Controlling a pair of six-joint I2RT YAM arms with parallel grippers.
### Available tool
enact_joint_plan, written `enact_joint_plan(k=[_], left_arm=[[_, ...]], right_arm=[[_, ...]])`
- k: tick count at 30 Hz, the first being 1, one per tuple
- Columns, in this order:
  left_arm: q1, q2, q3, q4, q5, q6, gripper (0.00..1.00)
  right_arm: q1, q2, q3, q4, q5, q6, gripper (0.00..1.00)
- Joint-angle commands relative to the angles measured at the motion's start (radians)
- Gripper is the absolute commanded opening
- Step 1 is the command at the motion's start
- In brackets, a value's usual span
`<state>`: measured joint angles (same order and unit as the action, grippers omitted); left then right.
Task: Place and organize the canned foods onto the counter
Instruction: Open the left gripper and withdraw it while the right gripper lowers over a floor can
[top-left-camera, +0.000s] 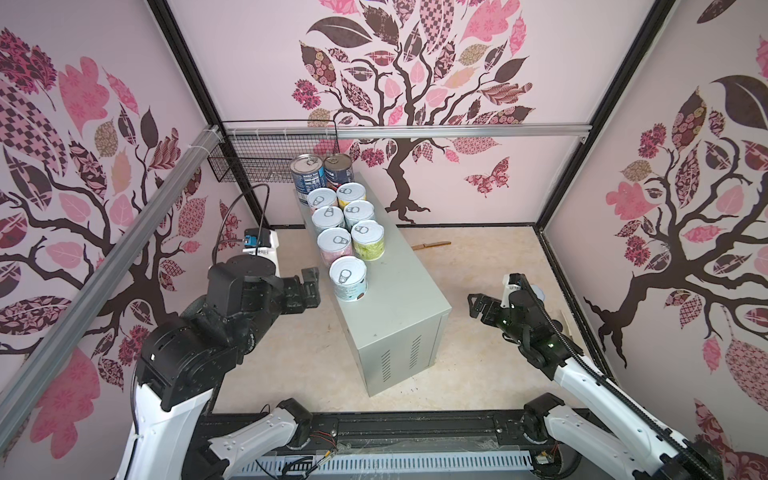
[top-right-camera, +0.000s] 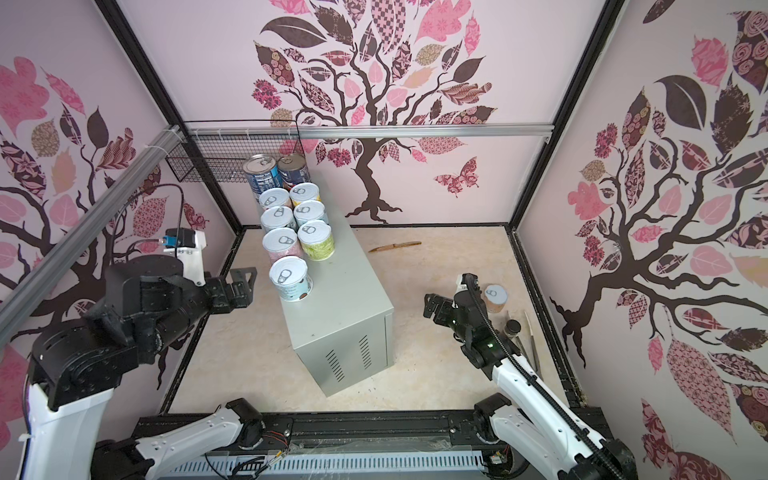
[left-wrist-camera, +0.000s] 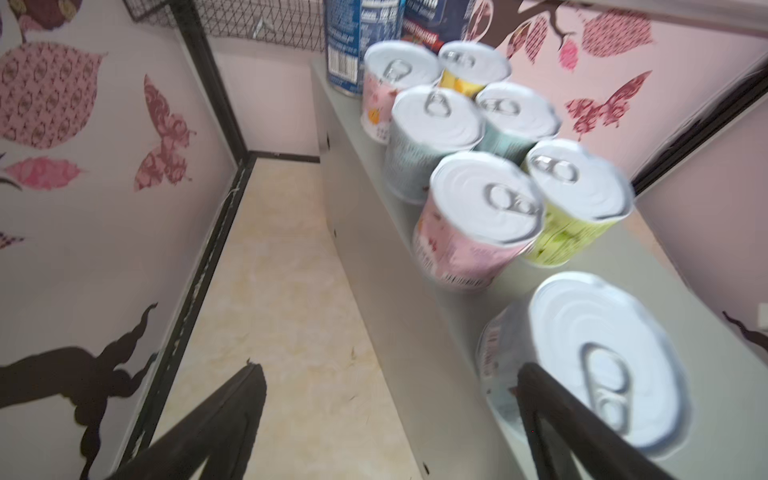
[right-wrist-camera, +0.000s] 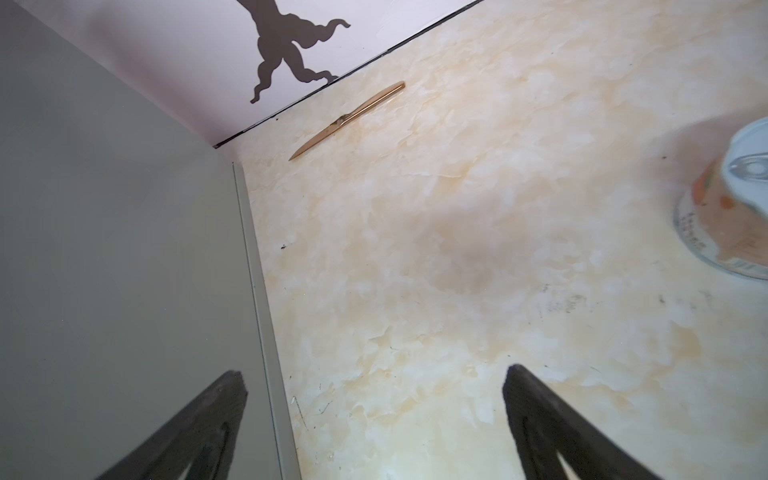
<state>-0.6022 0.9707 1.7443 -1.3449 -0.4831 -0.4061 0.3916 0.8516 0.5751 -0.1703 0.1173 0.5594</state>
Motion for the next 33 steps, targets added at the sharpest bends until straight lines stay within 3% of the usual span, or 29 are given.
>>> enact_joint_plan(k=[1,9,18,24,33], left_arm=[[0.007,-0.076,-0.138,0.072,-0.069,-0.056,0.98],[0.006,-0.287,-0.451,0.15,-0.156,-0.156,0.98],[0.012,-0.339,-0.777,0.311,-0.053,-0.265,0.98],[0.021,-0.335,-0.972,0.441,-0.013,-0.366,0.98],[0.02,-0.419,-1.181,0.544,-0.008,-0.495,0.98]], right_arm=[[0.006,0.011,0.058,-0.153,0.126,0.01,1.0],[0.005,0.051,0.091,-0.24,0.287,0.052,1.0],[-0.089,0.093,0.117,-0.244,0.4,0.053,1.0],[-0.271,0.199,0.139,-0.177,0.308,0.049,1.0],[-0.333,0.447,0.218,-0.087,0.358,0.066,1.0]])
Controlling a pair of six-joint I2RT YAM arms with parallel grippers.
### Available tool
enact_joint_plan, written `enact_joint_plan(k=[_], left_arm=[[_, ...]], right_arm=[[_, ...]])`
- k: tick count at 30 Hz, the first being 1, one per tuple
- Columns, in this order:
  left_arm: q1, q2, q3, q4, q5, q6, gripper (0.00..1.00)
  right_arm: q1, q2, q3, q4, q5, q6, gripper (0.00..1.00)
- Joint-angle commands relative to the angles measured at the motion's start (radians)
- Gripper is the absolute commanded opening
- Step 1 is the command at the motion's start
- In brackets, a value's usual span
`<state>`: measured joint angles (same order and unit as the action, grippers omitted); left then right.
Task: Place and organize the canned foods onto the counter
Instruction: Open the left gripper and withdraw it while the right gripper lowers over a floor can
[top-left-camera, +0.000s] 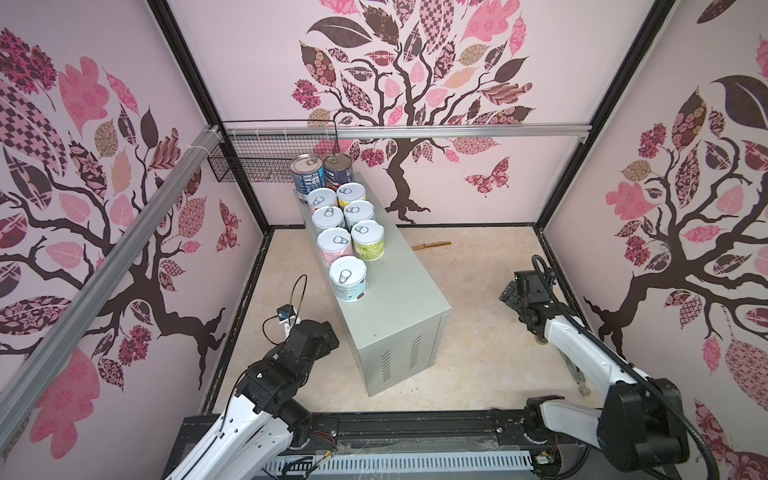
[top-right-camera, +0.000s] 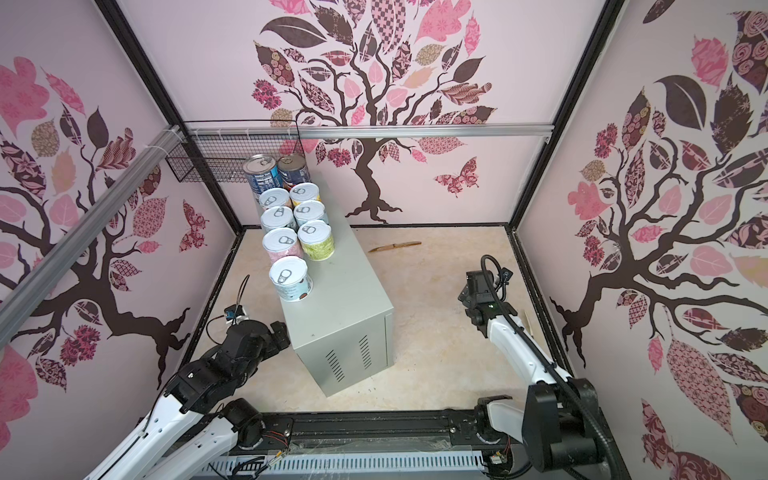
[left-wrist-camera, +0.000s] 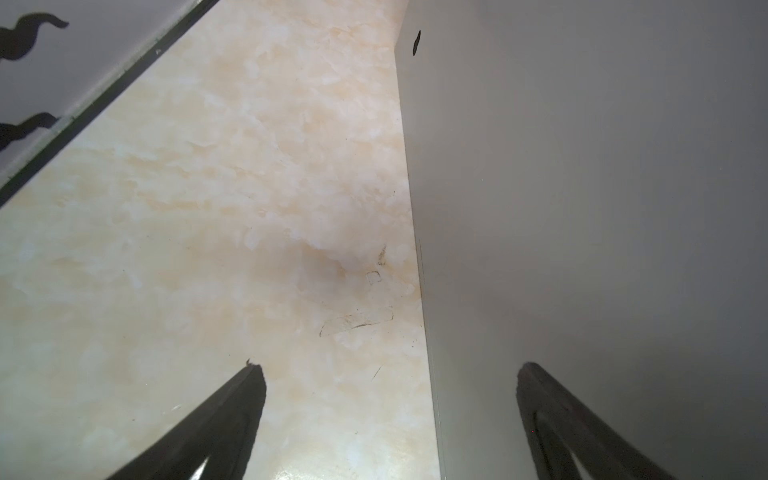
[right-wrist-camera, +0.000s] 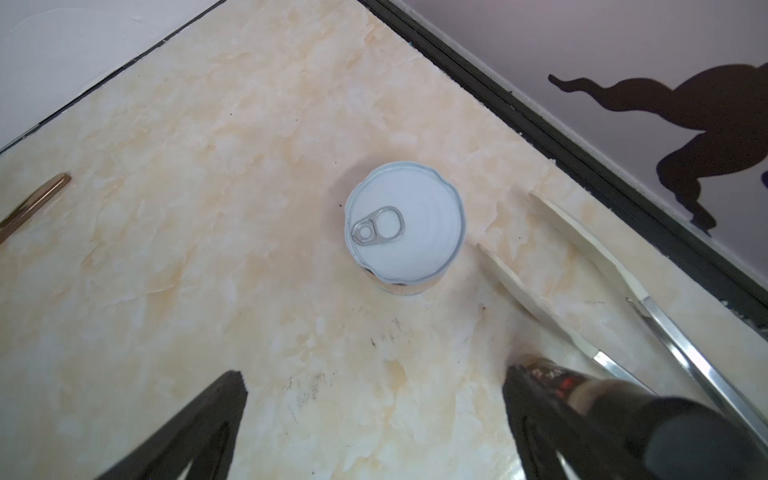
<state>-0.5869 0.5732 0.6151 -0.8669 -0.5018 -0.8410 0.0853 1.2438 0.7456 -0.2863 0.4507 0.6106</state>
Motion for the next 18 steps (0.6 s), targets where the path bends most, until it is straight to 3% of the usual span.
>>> enact_joint_plan(k=[1,6,18], left_arm=[[0.005,-0.035,-0.067,0.077,0.018,-0.049,0.98],[0.002,-0.076,-0.098,0.113,0.033,-0.029,0.98],[-0.001,-0.11,-0.127,0.174,0.096,-0.01,0.98]], right_arm=[[-0.037,0.072,0.046,0.047,0.014,0.015,1.0],[-0.054,0.155,0.064,0.105,0.022,-0.014,1.0],[-0.104,0.275,0.153,0.039,0.08,-0.014,1.0]])
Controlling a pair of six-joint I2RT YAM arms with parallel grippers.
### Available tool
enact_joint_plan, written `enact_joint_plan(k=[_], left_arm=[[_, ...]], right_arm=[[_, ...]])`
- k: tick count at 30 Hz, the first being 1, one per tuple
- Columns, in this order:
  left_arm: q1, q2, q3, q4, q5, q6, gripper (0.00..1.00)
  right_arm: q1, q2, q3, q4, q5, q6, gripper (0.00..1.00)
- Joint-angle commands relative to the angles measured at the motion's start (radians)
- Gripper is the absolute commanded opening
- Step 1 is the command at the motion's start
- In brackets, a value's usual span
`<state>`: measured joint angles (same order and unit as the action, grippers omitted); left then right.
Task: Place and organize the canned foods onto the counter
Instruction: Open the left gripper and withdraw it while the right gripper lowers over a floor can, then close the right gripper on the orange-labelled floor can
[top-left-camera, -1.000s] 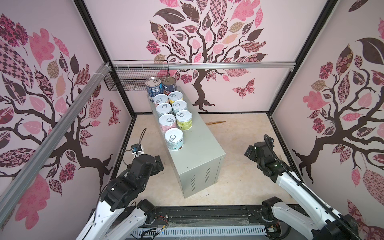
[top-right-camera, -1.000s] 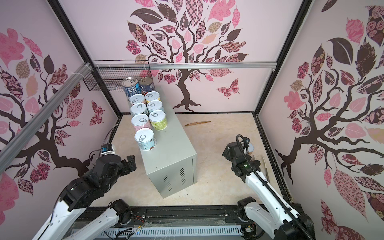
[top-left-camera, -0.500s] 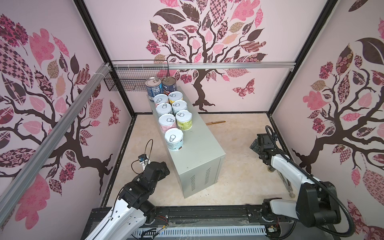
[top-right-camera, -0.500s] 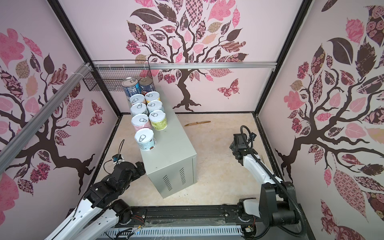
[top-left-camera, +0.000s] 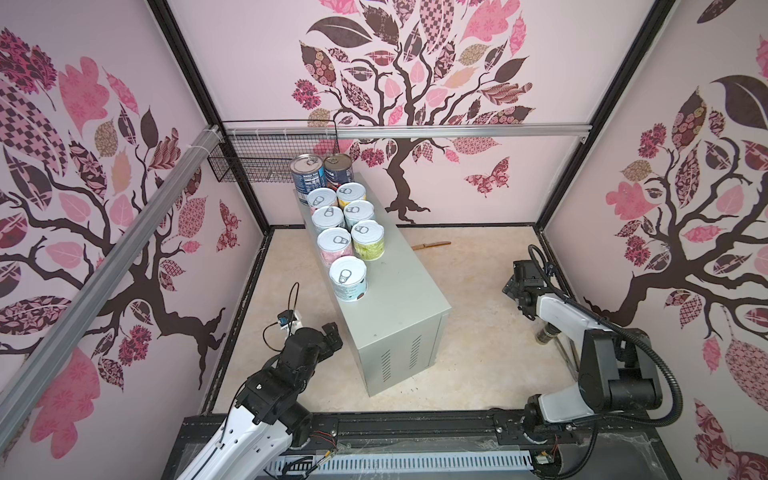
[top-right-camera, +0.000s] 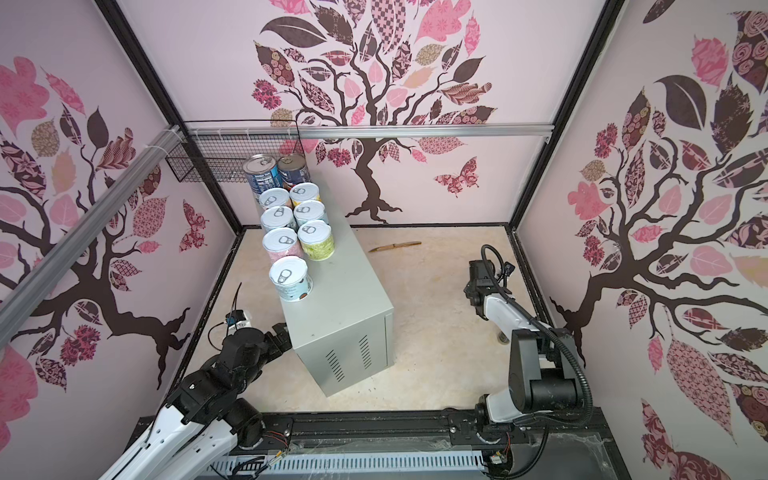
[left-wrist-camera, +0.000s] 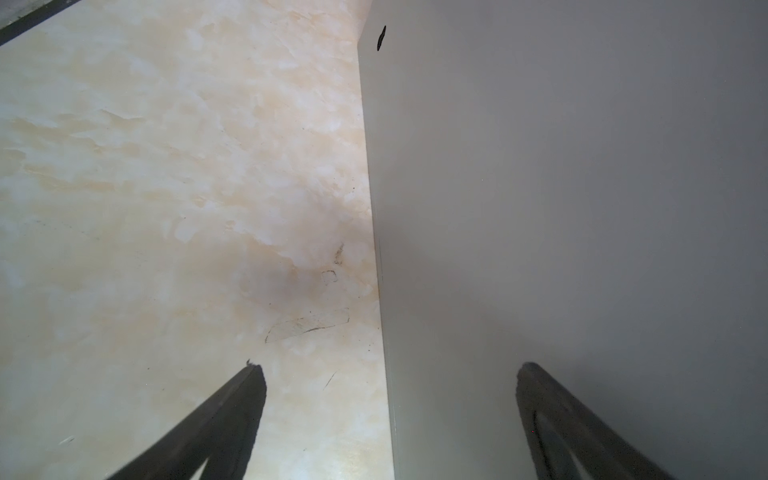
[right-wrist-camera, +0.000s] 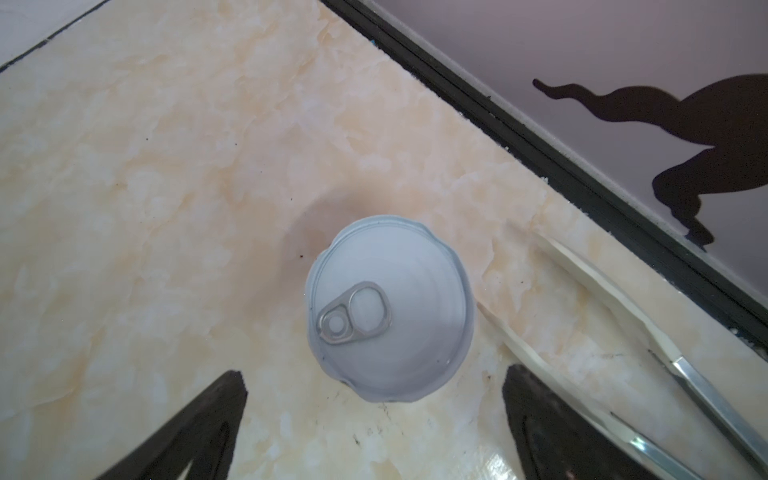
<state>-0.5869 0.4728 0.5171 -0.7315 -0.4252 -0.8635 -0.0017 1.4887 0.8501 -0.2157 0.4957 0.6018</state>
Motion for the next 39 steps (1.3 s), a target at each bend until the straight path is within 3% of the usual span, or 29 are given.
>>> enact_joint_plan(k=[1,17,27,31,39], left_arm=[[-0.001,-0.01,-0.031,0.04,0.021,0.012,0.98],[-0.015,0.005,-0.032,0.041,0.016,0.01,0.98],[-0.015,0.026,-0.031,0.043,0.013,0.012,0.98],[-0.015,0.029,-0.031,0.042,0.012,0.012,0.98],[-0.015,0.033,-0.03,0.04,0.009,0.015,0.98]], right_arm=[[-0.024,0.037,0.056,-0.038,0.034,-0.004,1.0],[-0.074,0.204,0.124,0.02,-0.08,-0.059,1.0],[-0.052,0.312,0.2,0.0,-0.189,-0.228,0.94],[-0.01,0.334,0.202,0.029,-0.259,-0.293,0.9],[0.114,0.371,0.239,0.022,-0.25,-0.387,0.78]])
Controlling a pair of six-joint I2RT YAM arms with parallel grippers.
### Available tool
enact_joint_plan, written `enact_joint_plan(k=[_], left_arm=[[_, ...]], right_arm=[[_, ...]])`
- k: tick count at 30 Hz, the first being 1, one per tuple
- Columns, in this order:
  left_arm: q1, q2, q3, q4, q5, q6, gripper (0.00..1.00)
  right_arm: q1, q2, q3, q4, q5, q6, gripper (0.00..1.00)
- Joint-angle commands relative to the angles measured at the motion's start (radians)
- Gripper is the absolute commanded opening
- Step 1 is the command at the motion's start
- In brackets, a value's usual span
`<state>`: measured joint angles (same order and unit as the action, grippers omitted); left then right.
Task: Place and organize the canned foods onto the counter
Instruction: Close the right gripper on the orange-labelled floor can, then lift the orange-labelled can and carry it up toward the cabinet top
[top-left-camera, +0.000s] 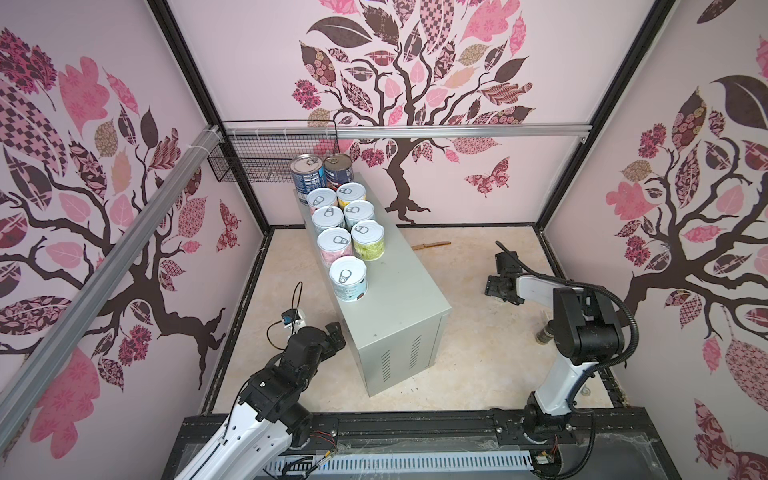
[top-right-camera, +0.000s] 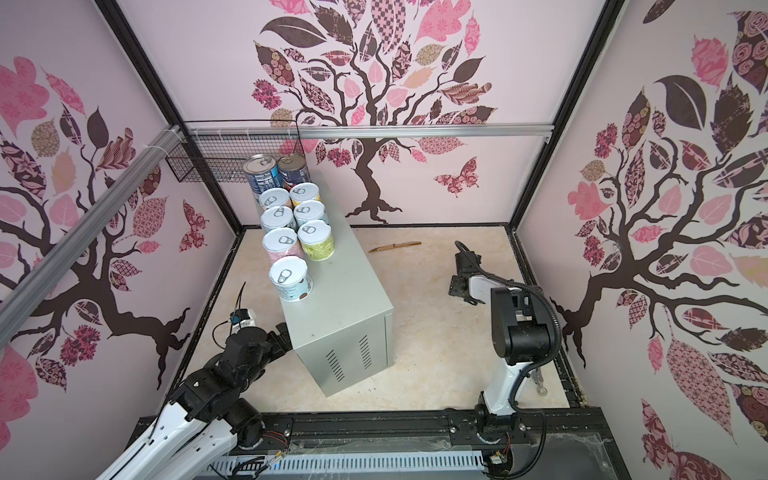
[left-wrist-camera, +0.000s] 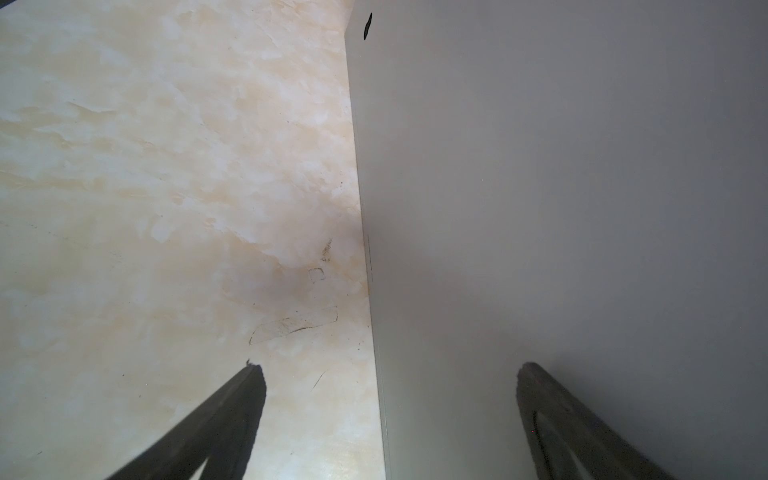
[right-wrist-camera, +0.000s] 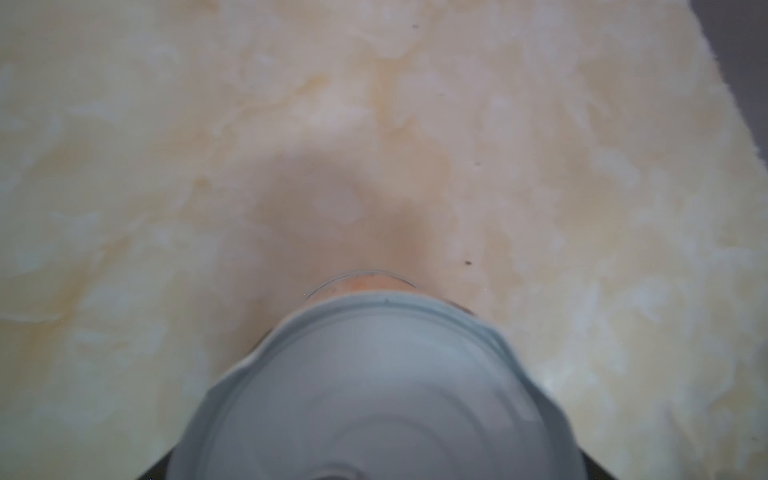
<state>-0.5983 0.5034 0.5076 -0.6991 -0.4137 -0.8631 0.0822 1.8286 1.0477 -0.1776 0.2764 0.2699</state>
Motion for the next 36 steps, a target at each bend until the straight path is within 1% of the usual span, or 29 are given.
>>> enact_joint_plan(k=[1,4,6,8,12,14,19,22,26,28,30,31,36], left_arm=[[-0.004,0.004,-0.02,0.01,-0.003,0.015,0.98],[-0.004,0.008,-0.018,0.007,-0.005,0.015,0.98],[-0.003,0.011,-0.018,0.009,-0.005,0.018,0.98],[-0.003,0.013,-0.017,0.009,-0.006,0.019,0.98],[-0.004,0.018,-0.016,0.011,-0.005,0.024,0.98],[-0.003,0.023,-0.017,0.013,-0.006,0.022,0.98],[-0.003,0.035,-0.014,0.014,0.002,0.024,0.98],[-0.003,0.038,-0.011,0.014,0.002,0.024,0.98],[-0.004,0.037,-0.012,0.011,0.001,0.023,0.98],[-0.003,0.038,-0.01,0.01,0.0,0.021,0.98],[-0.003,0.039,-0.011,0.006,0.0,0.021,0.98],[-0.003,0.04,-0.01,0.003,-0.001,0.019,0.98],[-0.005,0.043,-0.009,0.001,-0.008,0.018,0.98]], right_arm=[[0.034,0.027,0.041,-0.014,-0.044,-0.061,0.77],[0.047,0.003,0.025,-0.001,-0.083,-0.071,0.71],[0.055,-0.017,0.011,0.0,-0.108,-0.066,0.7],[0.07,-0.04,-0.01,0.004,-0.13,-0.053,0.69],[0.14,-0.061,-0.024,-0.024,-0.165,-0.026,0.7],[0.179,-0.064,-0.024,-0.055,-0.155,-0.014,0.7],[0.222,-0.118,-0.111,-0.048,-0.198,0.041,0.7],[0.255,-0.152,-0.159,-0.044,-0.203,0.055,0.75],[0.263,-0.157,-0.201,-0.005,-0.258,0.082,0.86],[0.264,-0.15,-0.21,0.02,-0.271,0.096,0.93],[0.266,-0.14,-0.211,0.041,-0.276,0.107,0.98],[0.268,-0.137,-0.212,0.051,-0.275,0.112,1.0],[0.275,-0.13,-0.23,0.125,-0.272,0.133,1.0]])
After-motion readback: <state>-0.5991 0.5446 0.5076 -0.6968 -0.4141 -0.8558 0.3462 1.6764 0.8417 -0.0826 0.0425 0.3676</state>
